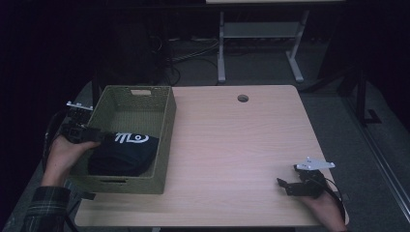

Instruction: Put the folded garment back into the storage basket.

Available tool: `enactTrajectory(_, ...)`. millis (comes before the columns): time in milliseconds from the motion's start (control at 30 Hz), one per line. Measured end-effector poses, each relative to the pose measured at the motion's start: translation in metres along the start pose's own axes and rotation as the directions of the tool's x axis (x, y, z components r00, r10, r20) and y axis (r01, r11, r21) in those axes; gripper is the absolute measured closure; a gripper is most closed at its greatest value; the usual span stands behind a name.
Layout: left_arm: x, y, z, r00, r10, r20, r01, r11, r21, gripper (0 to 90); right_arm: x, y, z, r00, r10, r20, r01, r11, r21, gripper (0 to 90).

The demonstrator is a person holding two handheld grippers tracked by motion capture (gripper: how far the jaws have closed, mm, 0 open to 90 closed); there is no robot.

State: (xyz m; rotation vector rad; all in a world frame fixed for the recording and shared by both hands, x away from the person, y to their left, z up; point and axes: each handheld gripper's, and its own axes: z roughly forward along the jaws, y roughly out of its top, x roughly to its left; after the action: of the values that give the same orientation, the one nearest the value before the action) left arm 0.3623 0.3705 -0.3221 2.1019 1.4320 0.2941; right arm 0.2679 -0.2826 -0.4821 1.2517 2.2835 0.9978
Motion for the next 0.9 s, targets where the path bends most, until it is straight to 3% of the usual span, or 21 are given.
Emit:
enactTrajectory(200,-0.019,0.007,0.002,0.9991,0.04,0.012,-0.039,0.9989,-0.027,15.2,0.0,0.0,0.0,1.0,0.002,0.001,-0.002,1.0,0.001,13.9)
enactTrajectory(400,-0.036,0.013,0.005,0.9975,0.067,0.023,-0.066,0.997,-0.041,13.2,0.001,0.0,0.0,1.0,0.008,0.003,-0.008,1.0,0.004,13.5)
enactTrajectory(433,-0.045,0.015,0.006,0.9963,0.081,0.03,-0.079,0.9954,-0.053,13.0,0.0,0.0,0.0,1.0,0.005,0.003,-0.005,1.0,0.003,13.5)
enactTrajectory(633,-0.065,0.017,0.009,0.9934,0.1,0.057,-0.094,0.991,-0.095,13.0,0.001,0.0,0.0,1.0,0.007,0.003,-0.007,1.0,0.003,13.4)
enactTrajectory(767,-0.086,0.018,0.013,0.9891,0.118,0.088,-0.105,0.9848,-0.138,13.0,0.0,0.0,0.0,1.0,0.005,0.003,-0.005,1.0,0.002,13.4)
enactTrajectory(800,-0.086,0.018,0.013,0.9891,0.118,0.088,-0.105,0.9848,-0.138,13.0,0.0,0.0,0.0,1.0,0.005,0.003,-0.005,1.0,0.002,13.4)
enactTrajectory(900,-0.107,0.018,0.02,0.9819,0.146,0.121,-0.126,0.9789,-0.161,13.0,0.0,0.0,0.0,1.0,0.004,0.004,-0.004,1.0,0.001,13.5)
